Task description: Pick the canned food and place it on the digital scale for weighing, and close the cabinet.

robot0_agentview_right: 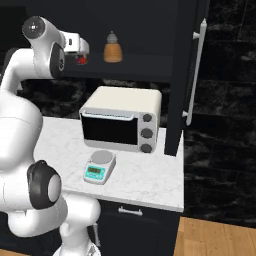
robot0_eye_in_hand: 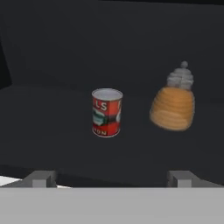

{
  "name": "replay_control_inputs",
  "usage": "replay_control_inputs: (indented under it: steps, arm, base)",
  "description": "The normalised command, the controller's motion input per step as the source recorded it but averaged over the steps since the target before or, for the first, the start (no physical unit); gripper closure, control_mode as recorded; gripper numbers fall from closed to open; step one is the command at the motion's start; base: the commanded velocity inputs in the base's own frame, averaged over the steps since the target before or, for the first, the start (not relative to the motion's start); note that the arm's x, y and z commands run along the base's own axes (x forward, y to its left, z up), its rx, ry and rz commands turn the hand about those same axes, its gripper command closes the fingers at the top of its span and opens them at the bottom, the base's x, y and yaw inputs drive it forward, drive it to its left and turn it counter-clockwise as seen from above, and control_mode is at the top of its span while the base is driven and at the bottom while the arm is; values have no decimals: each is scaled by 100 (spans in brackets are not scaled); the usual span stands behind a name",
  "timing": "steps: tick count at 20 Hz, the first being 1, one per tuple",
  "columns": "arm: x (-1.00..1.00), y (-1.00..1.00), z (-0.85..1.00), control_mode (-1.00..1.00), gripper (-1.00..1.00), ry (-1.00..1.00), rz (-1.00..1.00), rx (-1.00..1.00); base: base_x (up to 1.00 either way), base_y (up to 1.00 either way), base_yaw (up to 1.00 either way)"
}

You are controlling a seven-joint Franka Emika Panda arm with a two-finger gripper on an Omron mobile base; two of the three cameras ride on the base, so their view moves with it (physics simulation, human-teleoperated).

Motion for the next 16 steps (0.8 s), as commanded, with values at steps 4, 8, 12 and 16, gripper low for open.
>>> replay_control_inputs:
  steps: [4,8,12,16]
  arm:
    - [47,20,-12,-100,-100,0,0,0]
    - [55,17,-25,-100,-100,0,0,0]
    - [57,3,-15,-100,-100,0,0,0]
    - [59,0,-5,-100,-100,1,0,0]
  base:
    - [0,0,0]
    - [0,0,0]
    - [0,0,0]
    - [0,0,0]
